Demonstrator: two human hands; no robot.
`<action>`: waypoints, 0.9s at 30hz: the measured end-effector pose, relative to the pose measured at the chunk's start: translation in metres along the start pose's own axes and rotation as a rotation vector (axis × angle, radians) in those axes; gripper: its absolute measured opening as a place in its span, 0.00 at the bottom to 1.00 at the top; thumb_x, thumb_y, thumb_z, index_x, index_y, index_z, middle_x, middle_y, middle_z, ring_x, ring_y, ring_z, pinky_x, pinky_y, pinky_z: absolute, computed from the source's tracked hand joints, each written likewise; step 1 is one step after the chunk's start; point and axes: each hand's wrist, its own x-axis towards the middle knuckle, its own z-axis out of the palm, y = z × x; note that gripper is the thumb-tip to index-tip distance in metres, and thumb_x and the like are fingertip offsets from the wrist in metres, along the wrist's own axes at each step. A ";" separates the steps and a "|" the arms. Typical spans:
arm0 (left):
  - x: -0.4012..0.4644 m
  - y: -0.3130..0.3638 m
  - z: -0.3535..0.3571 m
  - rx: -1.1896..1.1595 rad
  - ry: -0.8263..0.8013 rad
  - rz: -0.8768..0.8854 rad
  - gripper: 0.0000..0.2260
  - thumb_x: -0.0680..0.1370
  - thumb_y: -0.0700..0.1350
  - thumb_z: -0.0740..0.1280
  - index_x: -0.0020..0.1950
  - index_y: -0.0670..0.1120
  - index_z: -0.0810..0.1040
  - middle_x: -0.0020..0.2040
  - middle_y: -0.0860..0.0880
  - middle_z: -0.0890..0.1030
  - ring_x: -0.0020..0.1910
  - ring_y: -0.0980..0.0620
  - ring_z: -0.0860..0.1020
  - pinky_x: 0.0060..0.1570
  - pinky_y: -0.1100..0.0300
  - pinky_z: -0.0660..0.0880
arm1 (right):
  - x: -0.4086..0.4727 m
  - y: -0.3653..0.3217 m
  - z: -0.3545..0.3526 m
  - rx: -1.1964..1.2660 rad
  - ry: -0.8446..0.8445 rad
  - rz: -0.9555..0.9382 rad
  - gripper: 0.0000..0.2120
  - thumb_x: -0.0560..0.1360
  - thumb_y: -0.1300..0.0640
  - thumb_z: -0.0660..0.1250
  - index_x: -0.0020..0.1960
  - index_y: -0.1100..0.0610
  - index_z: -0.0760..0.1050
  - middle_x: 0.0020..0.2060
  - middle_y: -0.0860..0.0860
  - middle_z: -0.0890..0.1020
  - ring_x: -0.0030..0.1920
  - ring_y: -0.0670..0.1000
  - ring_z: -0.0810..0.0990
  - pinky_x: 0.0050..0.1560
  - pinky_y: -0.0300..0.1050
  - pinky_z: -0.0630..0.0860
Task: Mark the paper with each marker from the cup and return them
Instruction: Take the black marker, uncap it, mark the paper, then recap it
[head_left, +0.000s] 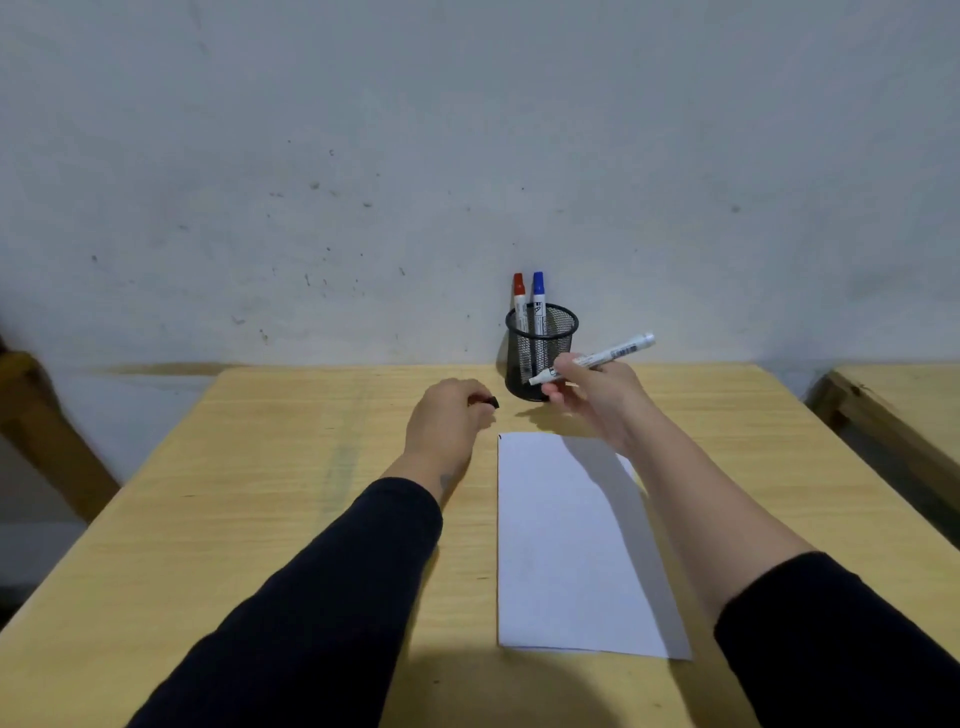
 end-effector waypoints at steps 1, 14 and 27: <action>0.001 0.006 -0.002 -0.127 0.022 -0.002 0.05 0.76 0.40 0.67 0.48 0.46 0.81 0.46 0.47 0.82 0.43 0.51 0.80 0.42 0.63 0.78 | 0.000 -0.002 -0.002 -0.010 0.015 -0.045 0.07 0.76 0.65 0.66 0.53 0.66 0.74 0.39 0.59 0.81 0.35 0.52 0.78 0.35 0.35 0.80; 0.007 0.053 -0.029 -0.346 0.076 0.193 0.09 0.76 0.36 0.66 0.52 0.45 0.82 0.42 0.53 0.81 0.39 0.60 0.78 0.37 0.65 0.80 | -0.022 -0.030 0.007 0.108 -0.062 -0.256 0.09 0.72 0.69 0.70 0.50 0.65 0.74 0.45 0.61 0.82 0.45 0.55 0.83 0.49 0.40 0.82; -0.003 0.069 -0.033 -0.332 0.080 0.138 0.07 0.75 0.38 0.69 0.51 0.43 0.84 0.43 0.47 0.84 0.39 0.50 0.81 0.43 0.59 0.81 | -0.029 -0.026 0.002 0.170 -0.157 -0.211 0.04 0.73 0.69 0.68 0.46 0.63 0.75 0.43 0.59 0.82 0.44 0.53 0.83 0.53 0.41 0.80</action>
